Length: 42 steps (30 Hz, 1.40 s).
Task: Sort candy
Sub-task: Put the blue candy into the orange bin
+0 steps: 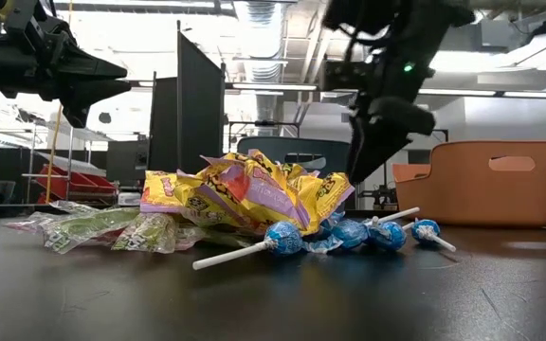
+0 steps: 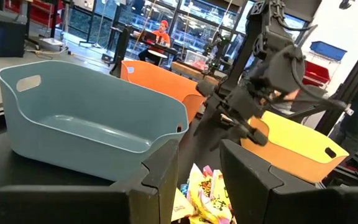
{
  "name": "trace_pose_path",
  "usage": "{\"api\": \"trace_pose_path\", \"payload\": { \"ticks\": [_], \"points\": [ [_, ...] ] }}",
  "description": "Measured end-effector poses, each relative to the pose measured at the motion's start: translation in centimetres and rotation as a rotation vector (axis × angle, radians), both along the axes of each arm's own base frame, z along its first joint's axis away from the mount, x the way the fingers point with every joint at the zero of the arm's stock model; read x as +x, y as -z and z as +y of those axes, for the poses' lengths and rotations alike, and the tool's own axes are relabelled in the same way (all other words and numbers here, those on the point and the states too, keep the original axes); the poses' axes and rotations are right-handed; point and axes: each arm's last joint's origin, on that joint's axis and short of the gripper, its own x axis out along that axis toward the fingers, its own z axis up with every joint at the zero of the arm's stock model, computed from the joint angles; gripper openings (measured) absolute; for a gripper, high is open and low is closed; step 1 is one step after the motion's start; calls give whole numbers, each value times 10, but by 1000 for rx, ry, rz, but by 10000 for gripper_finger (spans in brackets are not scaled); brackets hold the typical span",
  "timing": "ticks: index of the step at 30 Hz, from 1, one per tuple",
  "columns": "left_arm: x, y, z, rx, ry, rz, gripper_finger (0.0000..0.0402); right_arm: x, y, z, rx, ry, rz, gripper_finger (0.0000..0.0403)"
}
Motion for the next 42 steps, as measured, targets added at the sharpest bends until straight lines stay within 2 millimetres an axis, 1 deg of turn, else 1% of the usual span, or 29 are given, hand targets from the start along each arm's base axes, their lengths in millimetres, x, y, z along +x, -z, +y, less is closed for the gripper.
{"api": "trace_pose_path", "payload": {
  "ticks": [3, 8, 11, 15, 19, 23, 28, 31, 33, 36, 42],
  "points": [
    [0, 0, 0, 0, 0, 0, 116, 14, 13, -1, -13, -18, 77, 240],
    [0, 0, 0, 0, 0, 0, 116, 38, 30, -2, -41, -76, 189, 241],
    [0, 0, 0, 0, -1, 1, 116, 50, 34, -7, -56, -61, 232, 240],
    [0, 0, 0, 0, -1, 1, 116, 63, 34, -21, -61, -36, 244, 240],
    [0, 0, 0, 0, -1, 2, 116, 65, 32, -35, -42, -17, 242, 240],
    [0, 0, 0, 1, -1, 3, 116, 61, 30, -45, 39, -23, 280, 240],
    [0, 0, 0, 4, -2, 4, 116, 60, 33, -44, 45, -114, 315, 239],
    [0, 0, 0, 1, -1, 3, 116, 59, 36, -45, 90, -138, 330, 236],
    [0, 0, 0, 1, -1, 3, 116, 59, 37, -45, 114, -142, 329, 228],
    [0, 0, 0, 0, -1, 3, 116, 60, 36, -45, 104, -142, 326, 212],
    [0, 0, 0, -1, -1, 2, 116, 59, 36, -44, 103, -140, 331, 168]
  ]
}}
